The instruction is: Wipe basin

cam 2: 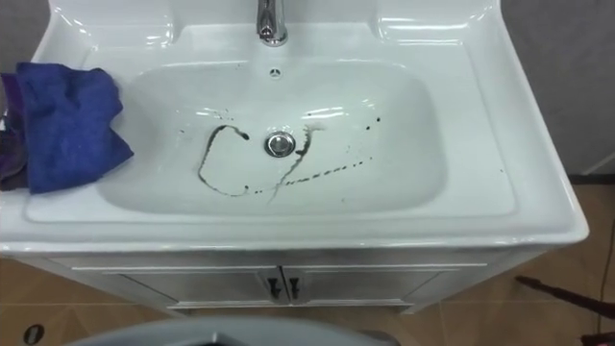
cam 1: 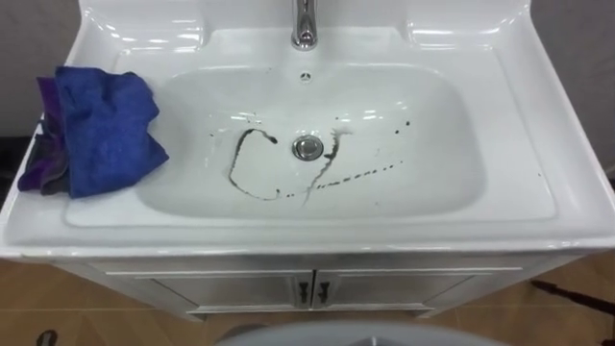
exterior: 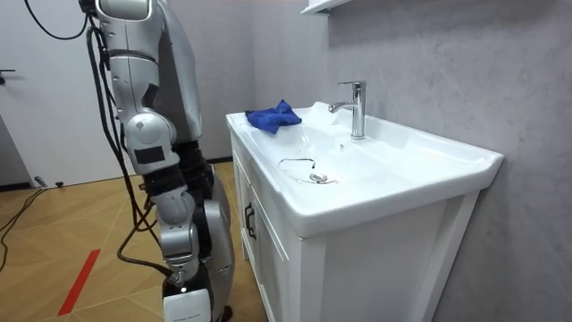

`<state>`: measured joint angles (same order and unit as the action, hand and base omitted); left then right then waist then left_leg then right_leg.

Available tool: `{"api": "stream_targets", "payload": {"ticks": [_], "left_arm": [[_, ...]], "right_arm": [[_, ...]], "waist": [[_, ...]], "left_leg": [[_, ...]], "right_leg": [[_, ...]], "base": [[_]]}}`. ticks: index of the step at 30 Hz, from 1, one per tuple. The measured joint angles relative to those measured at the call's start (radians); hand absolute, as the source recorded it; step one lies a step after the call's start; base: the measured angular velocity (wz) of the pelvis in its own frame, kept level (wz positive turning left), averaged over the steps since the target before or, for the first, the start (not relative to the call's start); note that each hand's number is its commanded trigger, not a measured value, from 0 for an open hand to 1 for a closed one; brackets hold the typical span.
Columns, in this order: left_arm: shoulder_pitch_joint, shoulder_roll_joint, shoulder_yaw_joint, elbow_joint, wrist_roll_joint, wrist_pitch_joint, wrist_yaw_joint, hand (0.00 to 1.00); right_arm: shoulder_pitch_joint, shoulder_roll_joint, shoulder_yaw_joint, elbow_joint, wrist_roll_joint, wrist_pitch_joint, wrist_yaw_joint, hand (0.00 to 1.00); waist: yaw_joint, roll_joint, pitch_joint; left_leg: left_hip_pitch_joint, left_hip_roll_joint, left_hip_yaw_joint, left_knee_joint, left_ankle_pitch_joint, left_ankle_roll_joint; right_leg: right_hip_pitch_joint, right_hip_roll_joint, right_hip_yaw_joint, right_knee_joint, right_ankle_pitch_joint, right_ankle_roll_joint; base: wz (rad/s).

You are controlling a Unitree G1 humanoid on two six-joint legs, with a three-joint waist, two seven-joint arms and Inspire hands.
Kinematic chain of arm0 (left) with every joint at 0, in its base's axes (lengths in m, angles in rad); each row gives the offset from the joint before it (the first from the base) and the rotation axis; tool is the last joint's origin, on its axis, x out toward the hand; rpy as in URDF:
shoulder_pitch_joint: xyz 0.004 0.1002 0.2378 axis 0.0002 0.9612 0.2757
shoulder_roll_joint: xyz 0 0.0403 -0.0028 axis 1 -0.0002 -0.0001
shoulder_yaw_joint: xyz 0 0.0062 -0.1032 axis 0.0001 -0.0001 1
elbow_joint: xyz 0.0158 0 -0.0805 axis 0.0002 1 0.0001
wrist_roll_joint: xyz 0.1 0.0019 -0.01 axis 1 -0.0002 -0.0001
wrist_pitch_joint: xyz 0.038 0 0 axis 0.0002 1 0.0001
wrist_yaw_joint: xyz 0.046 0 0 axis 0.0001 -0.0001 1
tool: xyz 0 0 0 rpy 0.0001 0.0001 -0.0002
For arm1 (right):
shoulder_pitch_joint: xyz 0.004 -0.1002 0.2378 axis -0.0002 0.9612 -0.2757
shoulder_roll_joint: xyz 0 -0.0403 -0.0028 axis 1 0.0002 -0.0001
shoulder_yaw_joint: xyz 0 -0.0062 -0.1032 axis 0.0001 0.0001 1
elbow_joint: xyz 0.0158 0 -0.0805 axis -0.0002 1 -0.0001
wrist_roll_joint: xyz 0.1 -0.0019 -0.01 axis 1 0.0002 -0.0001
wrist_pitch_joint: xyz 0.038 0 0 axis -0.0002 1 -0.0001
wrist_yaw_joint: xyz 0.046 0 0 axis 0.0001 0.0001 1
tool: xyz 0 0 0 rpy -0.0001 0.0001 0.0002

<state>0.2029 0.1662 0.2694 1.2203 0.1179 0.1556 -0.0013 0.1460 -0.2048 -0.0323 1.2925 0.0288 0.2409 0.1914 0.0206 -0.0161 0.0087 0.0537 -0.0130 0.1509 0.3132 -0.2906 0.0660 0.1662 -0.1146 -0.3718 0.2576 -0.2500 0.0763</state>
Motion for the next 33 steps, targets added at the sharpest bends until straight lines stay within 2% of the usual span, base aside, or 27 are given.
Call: {"api": "stream_targets", "payload": {"ticks": [3, 5, 7, 10, 16, 20, 23, 24, 25, 26, 28, 31, 32, 33], "left_arm": [[0.008, 0.000, 0.014, 0.009, -0.030, -0.013, 0.044, 0.00], [0.015, 0.000, 0.045, 0.009, -0.041, -0.021, 0.067, 0.00], [0.040, 0.000, 0.103, 0.009, -0.064, -0.049, 0.102, 0.00], [0.059, 0.001, 0.156, 0.009, -0.113, -0.067, 0.155, 0.00], [0.071, 0.003, 0.191, 0.006, -0.184, -0.109, 0.238, 0.00], [0.081, 0.004, 0.226, -0.053, -0.226, -0.135, 0.315, 0.00], [0.081, 0.015, 0.297, -0.091, -0.245, -0.160, 0.386, 0.00], [0.082, 0.015, 0.327, -0.115, -0.245, -0.168, 0.419, 0.00], [0.085, 0.015, 0.348, -0.146, -0.245, -0.173, 0.455, 0.00], [0.086, 0.015, 0.359, -0.162, -0.248, -0.178, 0.473, 0.00], [0.098, 0.015, 0.362, -0.235, -0.284, -0.211, 0.546, 0.00], [0.103, 0.016, 0.382, -0.338, -0.281, -0.242, 0.619, 0.00], [0.102, 0.017, 0.389, -0.357, -0.280, -0.249, 0.632, 0.00], [0.101, 0.020, 0.396, -0.399, -0.279, -0.256, 0.657, 0.00]], "right_arm": [[0.004, -0.001, 0.000, 0.000, 0.000, 0.000, 0.002, 0.00], [0.007, -0.001, 0.000, 0.000, -0.005, -0.003, 0.003, 0.00], [0.014, -0.007, -0.008, 0.004, -0.005, -0.017, 0.008, 0.00], [0.023, -0.011, -0.035, 0.006, -0.005, -0.023, 0.006, 0.00], [0.023, -0.020, -0.038, 0.023, -0.004, -0.044, 0.001, 0.00], [0.024, -0.034, -0.038, 0.025, -0.003, -0.048, -0.006, 0.00], [0.024, -0.046, -0.072, 0.027, -0.003, -0.052, -0.012, 0.00], [0.024, -0.053, -0.103, 0.026, 0.000, -0.063, -0.021, 0.00], [0.020, -0.061, -0.141, 0.019, 0.016, -0.087, -0.030, 0.00], [0.016, -0.065, -0.152, 0.015, 0.023, -0.099, -0.034, 0.00], [0.011, -0.086, -0.166, -0.020, 0.054, -0.139, -0.037, 0.00], [0.014, -0.092, -0.165, -0.063, 0.084, -0.170, -0.036, 0.00], [0.014, -0.091, -0.165, -0.059, 0.084, -0.165, -0.036, 0.00], [0.021, -0.091, -0.165, -0.061, 0.084, -0.176, -0.034, 0.00]], "waist": [[0.012, 0.000, 0.0002], [0.017, -0.001, 0.0004], [0.026, 0.003, -0.0009], [0.042, 0.010, -0.0001], [0.054, 0.019, -0.0020], [0.081, 0.030, -0.0039], [0.104, 0.032, -0.0032], [0.109, 0.034, -0.0034], [0.119, 0.040, -0.0073], [0.120, 0.041, -0.0072], [0.123, 0.045, -0.0054], [0.130, 0.050, -0.0087], [0.132, 0.050, -0.0089], [0.133, 0.051, -0.0094]], "left_leg": [[0.000, -0.001, -0.008, 0.001, 0.000, 0.000], [0.000, -0.003, -0.016, 0.001, 0.000, 0.000], [-0.001, -0.002, -0.019, 0.001, 0.000, -0.001], [-0.003, -0.002, -0.023, 0.001, 0.001, -0.002], [-0.010, -0.007, -0.057, 0.002, 0.006, -0.008], [-0.010, -0.010, -0.078, 0.004, 0.008, -0.011], [-0.018, -0.014, -0.092, 0.006, 0.011, -0.016], [-0.027, -0.015, -0.099, 0.009, 0.012, -0.018], [-0.038, -0.015, -0.098, 0.010, 0.015, -0.021], [-0.043, -0.015, -0.099, 0.011, 0.017, -0.022], [-0.048, -0.015, -0.108, 0.010, 0.024, -0.026], [-0.053, -0.016, -0.119, 0.011, 0.026, -0.030], [-0.054, -0.017, -0.121, 0.009, 0.028, -0.031], [-0.058, -0.017, -0.128, 0.007, 0.032, -0.032]], "right_leg": [[0.009, 0.000, -0.005, -0.001, 0.000, 0.000], [0.009, 0.000, -0.013, -0.001, 0.000, 0.000], [0.010, 0.001, -0.014, -0.003, 0.000, 0.000], [0.009, 0.001, -0.020, -0.003, 0.000, 0.000], [0.018, 0.002, -0.046, -0.002, 0.000, 0.000], [0.026, 0.004, -0.049, 0.000, -0.004, -0.004], [0.023, 0.003, -0.053, 0.002, -0.014, -0.010], [0.018, 0.003, -0.055, 0.001, -0.018, -0.011], [0.006, 0.004, -0.054, -0.001, -0.019, -0.014], [0.003, 0.004, -0.055, -0.002, -0.019, -0.014], [-0.002, 0.005, -0.074, -0.002, -0.020, -0.014], [-0.003, 0.004, -0.083, 0.001, -0.025, -0.021], [-0.003, 0.004, -0.090, 0.001, -0.025, -0.022], [-0.004, 0.004, -0.100, 0.000, -0.026, -0.022]], "base": [[0.07], [0.14], [0.04], [0.05], [0.14], [0.18], [0.13], [0.09], [0.06], [0.04], [0.11], [0.12], [0.13], [0.11]]}}
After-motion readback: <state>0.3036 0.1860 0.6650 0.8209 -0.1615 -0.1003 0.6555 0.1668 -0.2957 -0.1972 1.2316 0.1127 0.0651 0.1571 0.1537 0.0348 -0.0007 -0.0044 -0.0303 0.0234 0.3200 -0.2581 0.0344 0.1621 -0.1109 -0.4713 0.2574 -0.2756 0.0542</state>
